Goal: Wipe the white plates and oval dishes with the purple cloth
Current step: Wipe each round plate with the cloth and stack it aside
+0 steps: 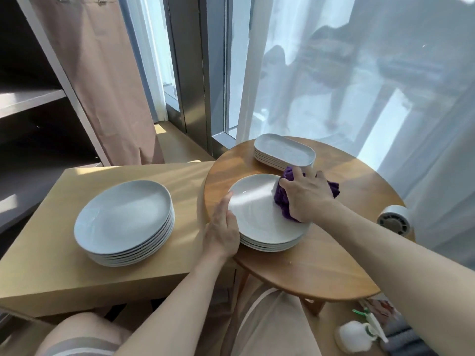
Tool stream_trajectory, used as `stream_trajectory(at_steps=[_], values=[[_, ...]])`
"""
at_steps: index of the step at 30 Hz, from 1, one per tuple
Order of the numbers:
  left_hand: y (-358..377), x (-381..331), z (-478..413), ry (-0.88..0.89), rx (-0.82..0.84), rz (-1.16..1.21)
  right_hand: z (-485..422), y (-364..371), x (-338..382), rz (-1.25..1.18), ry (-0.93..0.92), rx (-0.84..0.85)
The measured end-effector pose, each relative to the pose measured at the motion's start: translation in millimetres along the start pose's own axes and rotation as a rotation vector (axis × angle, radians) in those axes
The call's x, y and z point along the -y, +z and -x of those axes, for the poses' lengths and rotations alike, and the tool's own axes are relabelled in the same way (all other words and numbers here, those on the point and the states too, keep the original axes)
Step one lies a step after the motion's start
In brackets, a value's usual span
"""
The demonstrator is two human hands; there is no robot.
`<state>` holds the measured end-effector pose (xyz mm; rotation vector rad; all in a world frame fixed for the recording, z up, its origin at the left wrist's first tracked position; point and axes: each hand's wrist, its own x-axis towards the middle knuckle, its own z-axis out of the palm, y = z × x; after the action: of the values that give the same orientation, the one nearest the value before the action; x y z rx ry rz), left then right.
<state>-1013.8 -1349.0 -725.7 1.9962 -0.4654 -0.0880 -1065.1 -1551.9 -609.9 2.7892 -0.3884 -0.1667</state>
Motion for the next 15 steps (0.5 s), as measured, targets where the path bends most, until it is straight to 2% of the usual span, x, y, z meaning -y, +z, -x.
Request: stream_trajectory(at_steps=[4,8,11,15], values=[[1.7,-2.4,1.2,0.015,-0.046,0.001,18.7,-9.3,-5.8,-0.111,-0.064,0.16],[4.9,-2.4,4.3,0.002,-0.061,0.036,31.7,-10.0,5.1,-0.39,-0.138,0.297],[5.9,-0.2,5.4,0.0,-0.042,0.1,25.0,-6.5,35.9,-0.614,-0.195,0.29],[1.4,-2.8,3.5,-0.024,0.0,0.219,6.8,-3.4,67.1,-0.695,-0.18,0.196]])
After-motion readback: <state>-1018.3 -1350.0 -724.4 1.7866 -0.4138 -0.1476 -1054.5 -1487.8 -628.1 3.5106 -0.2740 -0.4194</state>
